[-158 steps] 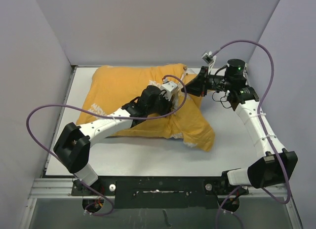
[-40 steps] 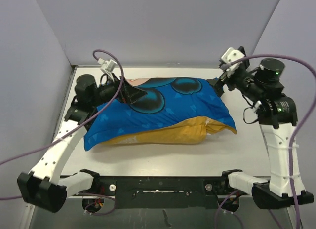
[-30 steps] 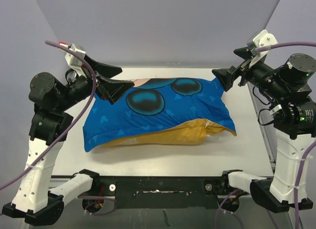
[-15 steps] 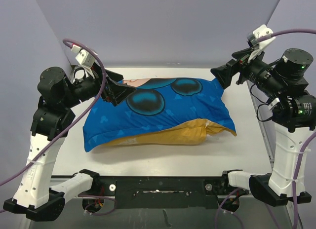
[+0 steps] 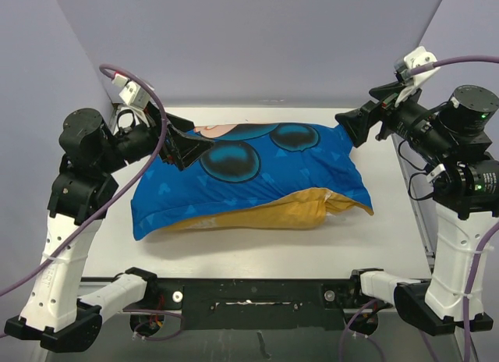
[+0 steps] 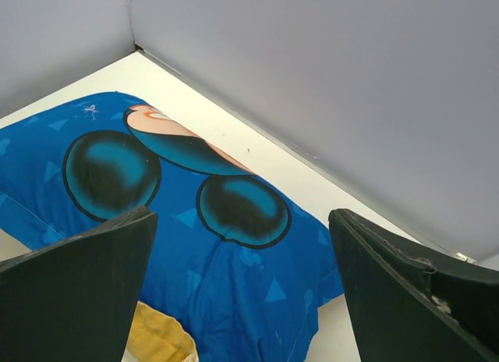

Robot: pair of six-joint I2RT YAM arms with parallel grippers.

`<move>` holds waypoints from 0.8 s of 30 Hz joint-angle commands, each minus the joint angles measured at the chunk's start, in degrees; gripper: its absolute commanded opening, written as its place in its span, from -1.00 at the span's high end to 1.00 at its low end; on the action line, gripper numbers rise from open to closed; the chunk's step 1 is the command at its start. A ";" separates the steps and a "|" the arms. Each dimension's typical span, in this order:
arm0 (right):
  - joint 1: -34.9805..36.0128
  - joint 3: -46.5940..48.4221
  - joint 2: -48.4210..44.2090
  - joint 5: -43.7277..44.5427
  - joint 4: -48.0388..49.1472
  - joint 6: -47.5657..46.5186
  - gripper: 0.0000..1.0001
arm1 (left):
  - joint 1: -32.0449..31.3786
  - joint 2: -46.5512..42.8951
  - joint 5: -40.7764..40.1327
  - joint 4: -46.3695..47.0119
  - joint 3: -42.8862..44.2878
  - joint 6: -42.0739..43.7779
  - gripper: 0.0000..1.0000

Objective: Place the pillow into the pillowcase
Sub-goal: Reset both arms

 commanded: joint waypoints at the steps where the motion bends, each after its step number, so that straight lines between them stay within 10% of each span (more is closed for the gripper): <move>1: -0.81 -0.38 -0.91 -0.91 2.14 0.56 -0.96 | 0.30 -1.33 -0.43 2.01 -0.35 -0.50 -0.96; 24: -4.48 -6.23 -3.49 -7.69 4.02 2.31 -0.96 | 0.35 -4.05 -0.11 4.17 -3.41 -0.45 -0.96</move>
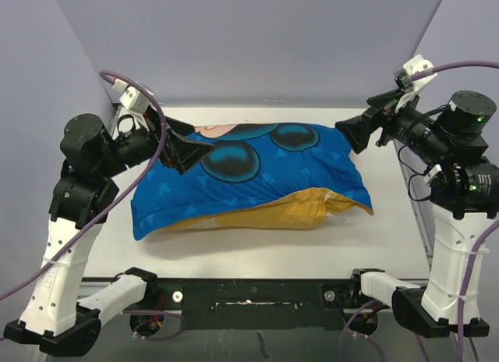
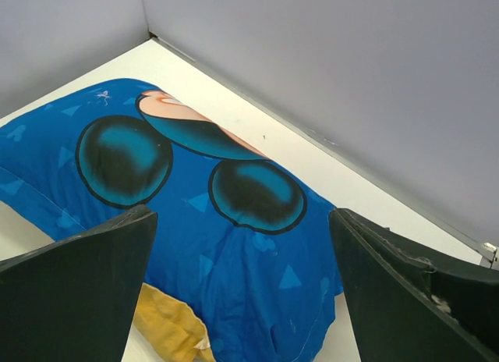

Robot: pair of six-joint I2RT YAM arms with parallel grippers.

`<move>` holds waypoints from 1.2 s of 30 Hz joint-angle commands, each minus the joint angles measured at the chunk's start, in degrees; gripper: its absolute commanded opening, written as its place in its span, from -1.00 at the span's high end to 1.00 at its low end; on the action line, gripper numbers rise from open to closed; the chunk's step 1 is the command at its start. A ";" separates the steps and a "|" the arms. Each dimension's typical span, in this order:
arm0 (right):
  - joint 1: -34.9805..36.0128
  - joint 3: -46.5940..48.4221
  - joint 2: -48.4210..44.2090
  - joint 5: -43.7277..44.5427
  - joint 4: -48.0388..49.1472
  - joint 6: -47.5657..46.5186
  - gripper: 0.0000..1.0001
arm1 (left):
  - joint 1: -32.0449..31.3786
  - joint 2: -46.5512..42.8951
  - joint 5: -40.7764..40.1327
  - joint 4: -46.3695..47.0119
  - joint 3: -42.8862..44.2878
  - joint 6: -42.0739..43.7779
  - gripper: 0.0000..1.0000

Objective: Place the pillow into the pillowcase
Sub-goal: Reset both arms

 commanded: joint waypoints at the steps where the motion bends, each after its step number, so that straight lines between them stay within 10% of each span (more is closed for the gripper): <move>1: -0.71 -0.76 -1.53 -2.55 3.22 1.86 -0.95 | 0.37 -2.80 -0.31 2.34 -0.59 0.40 -0.96; 36: -1.64 -2.40 -3.37 -4.39 3.43 3.43 -0.96 | 0.34 -3.70 2.62 6.50 -5.13 -2.87 -0.96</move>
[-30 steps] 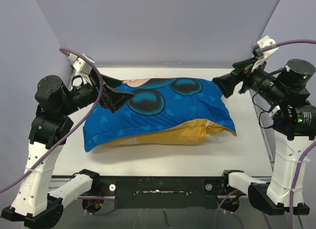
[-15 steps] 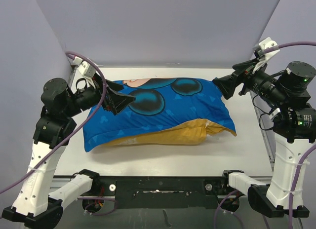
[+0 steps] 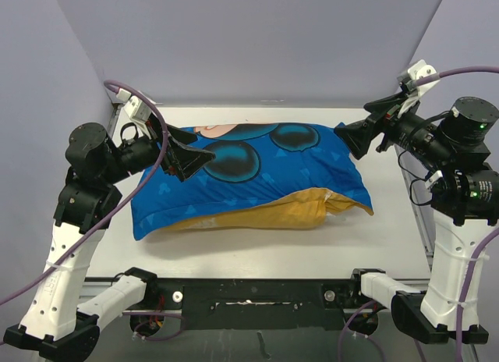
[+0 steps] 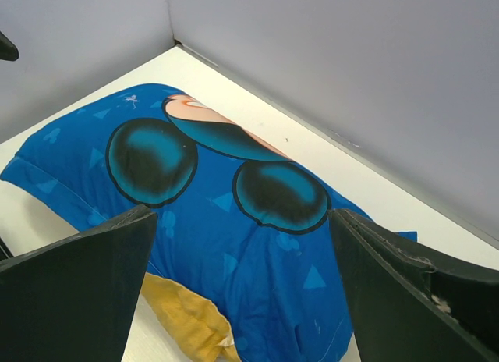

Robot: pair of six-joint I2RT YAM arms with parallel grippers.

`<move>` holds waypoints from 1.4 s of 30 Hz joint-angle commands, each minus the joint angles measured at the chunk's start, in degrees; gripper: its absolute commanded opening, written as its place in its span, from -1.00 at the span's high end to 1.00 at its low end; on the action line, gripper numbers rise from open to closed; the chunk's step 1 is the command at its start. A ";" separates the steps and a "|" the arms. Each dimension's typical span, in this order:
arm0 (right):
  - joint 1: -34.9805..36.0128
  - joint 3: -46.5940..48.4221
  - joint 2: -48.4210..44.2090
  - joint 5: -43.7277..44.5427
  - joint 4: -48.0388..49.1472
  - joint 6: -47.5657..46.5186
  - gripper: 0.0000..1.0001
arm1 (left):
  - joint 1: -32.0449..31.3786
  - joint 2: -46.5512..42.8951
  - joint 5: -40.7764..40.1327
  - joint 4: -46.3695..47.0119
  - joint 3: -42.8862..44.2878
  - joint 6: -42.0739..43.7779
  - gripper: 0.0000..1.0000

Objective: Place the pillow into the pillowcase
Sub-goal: Reset both arms

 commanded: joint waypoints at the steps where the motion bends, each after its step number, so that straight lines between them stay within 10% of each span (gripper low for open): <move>1: -0.29 0.27 -1.09 0.52 2.46 0.09 -0.96 | 0.40 -0.36 0.99 3.20 1.35 -0.41 -0.96; 42: 0.44 -0.78 -2.35 8.67 1.96 -0.76 -0.96 | 0.39 -0.47 -0.34 2.75 0.22 0.81 -0.96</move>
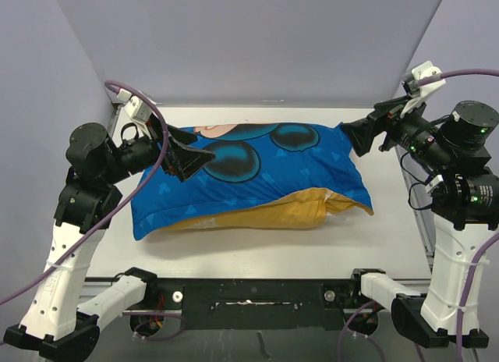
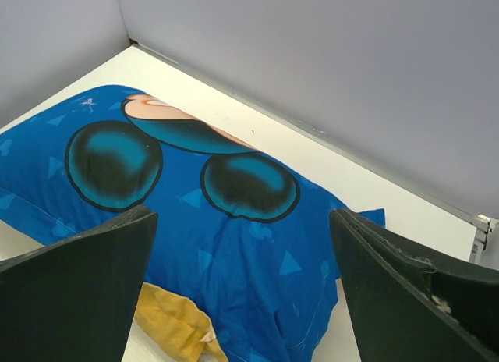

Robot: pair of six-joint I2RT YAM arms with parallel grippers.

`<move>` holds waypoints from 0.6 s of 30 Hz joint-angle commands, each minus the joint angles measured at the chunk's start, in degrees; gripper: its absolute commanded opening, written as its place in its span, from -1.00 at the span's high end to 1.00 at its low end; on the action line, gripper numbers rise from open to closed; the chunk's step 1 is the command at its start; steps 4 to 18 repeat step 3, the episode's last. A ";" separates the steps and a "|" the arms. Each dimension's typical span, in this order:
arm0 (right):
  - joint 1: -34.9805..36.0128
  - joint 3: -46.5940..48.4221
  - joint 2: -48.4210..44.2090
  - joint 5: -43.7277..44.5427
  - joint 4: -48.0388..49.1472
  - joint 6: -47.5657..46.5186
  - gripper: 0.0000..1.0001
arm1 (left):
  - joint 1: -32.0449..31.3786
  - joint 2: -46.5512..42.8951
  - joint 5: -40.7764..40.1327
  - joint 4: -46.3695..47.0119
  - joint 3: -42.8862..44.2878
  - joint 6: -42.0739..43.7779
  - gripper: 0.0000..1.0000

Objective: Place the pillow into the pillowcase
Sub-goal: Reset both arms

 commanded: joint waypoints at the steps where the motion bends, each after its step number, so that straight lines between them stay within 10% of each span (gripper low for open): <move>1: 0.34 0.54 -1.07 1.36 1.74 -0.66 -0.96 | 0.41 -0.47 -0.41 2.57 0.47 0.80 -0.96; 18: 0.35 1.30 -0.94 1.52 1.19 -1.77 -0.96 | 0.41 -0.41 -0.48 2.49 0.49 0.99 -0.96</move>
